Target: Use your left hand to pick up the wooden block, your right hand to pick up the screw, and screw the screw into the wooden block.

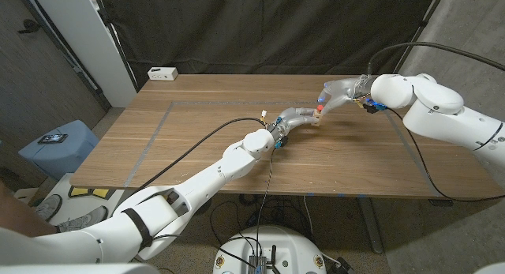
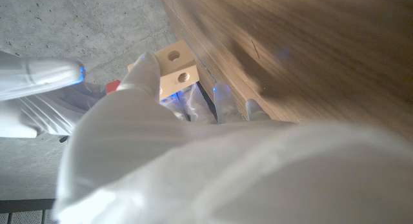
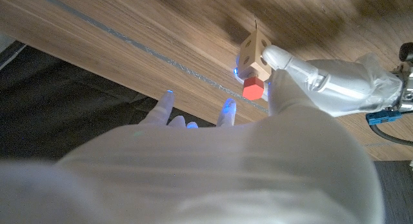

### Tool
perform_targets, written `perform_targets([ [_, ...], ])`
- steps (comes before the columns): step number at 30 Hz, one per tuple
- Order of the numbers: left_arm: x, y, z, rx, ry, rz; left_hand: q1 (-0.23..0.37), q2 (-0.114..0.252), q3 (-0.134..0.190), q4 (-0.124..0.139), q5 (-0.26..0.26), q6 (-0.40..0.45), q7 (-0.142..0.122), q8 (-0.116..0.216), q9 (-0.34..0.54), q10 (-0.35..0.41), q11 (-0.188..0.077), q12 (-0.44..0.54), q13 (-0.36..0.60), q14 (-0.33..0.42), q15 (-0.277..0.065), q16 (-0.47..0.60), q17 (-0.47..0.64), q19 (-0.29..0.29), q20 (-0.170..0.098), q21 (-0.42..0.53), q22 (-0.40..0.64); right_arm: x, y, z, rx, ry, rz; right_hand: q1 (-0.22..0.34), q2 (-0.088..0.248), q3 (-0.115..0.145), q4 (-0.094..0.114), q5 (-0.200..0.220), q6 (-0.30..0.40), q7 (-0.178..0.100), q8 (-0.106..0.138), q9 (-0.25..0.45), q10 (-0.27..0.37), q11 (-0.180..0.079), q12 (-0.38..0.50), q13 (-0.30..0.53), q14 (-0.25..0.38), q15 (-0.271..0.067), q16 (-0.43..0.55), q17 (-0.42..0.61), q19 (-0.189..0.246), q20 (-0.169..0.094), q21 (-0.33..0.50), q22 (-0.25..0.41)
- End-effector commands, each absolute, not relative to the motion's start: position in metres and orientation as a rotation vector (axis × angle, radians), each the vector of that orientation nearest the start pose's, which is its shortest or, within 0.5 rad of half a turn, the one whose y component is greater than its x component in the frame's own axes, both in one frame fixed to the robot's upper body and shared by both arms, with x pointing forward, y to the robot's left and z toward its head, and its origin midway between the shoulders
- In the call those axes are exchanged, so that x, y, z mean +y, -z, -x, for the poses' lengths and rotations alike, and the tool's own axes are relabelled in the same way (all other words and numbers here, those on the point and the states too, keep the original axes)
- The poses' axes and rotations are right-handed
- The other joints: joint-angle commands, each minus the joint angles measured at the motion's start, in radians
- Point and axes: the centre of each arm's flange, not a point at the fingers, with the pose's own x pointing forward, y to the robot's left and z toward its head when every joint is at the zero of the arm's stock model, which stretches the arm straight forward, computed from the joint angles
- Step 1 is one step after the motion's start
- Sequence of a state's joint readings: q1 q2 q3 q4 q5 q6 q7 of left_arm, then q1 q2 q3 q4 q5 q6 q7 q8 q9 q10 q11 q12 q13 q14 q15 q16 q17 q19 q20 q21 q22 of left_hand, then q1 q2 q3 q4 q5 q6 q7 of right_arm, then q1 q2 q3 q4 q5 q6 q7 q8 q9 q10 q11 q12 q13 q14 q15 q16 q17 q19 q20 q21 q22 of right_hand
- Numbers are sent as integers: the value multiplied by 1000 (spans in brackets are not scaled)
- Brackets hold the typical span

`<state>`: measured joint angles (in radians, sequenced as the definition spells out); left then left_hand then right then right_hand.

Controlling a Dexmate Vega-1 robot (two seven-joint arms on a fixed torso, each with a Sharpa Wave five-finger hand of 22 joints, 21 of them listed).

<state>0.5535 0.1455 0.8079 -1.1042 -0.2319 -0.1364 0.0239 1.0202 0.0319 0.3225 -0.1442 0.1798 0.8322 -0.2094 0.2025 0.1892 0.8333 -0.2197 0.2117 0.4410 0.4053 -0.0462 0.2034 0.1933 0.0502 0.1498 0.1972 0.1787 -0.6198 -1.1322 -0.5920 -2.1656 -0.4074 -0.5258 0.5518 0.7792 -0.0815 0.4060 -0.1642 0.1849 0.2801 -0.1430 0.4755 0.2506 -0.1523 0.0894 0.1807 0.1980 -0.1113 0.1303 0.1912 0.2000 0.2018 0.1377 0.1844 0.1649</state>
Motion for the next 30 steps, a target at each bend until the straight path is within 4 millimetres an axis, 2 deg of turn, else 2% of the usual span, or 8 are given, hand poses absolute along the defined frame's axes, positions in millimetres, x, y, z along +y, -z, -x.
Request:
perform_targets([
  [1, -19, 28, -657, -538, 559, -389, -19, 1, -2, 10, -1, -11, 4, -5, 2, -5, -2, 3, 0, 1, -55, 7, 5, 4, 5, 6, 4, -253, -100, -524, -273, -128, 1651, 7, -8, 5, -4, 6, 5, 4, -5, 0, -5, -6, 6, 1, -5, -3, 2, 1, -1, -2, 2, 4],
  [13, -20, 29, -655, -539, 560, -393, -48, 3, -14, 21, 1, -22, 5, -8, 3, -8, -2, 4, 2, 6, -54, 11, 6, 5, 6, 6, 4, -252, -99, -525, -293, -117, 1655, 53, -4, 27, -13, 10, 56, 12, 11, -7, 4, -14, 14, 1, 1, -13, 6, -2, 3, -9, 4, 4],
  [30, -20, 30, -653, -547, 561, -408, -50, 4, -19, 15, 4, -22, 0, -7, 3, -8, -3, 6, 3, 4, -56, 11, 4, 5, 5, 6, 4, -255, -106, -525, -282, -125, 1633, 67, -10, 33, -11, 9, 80, 20, 19, -9, 9, -13, 17, 2, 1, -12, 7, -3, 5, -12, 4, 4],
])
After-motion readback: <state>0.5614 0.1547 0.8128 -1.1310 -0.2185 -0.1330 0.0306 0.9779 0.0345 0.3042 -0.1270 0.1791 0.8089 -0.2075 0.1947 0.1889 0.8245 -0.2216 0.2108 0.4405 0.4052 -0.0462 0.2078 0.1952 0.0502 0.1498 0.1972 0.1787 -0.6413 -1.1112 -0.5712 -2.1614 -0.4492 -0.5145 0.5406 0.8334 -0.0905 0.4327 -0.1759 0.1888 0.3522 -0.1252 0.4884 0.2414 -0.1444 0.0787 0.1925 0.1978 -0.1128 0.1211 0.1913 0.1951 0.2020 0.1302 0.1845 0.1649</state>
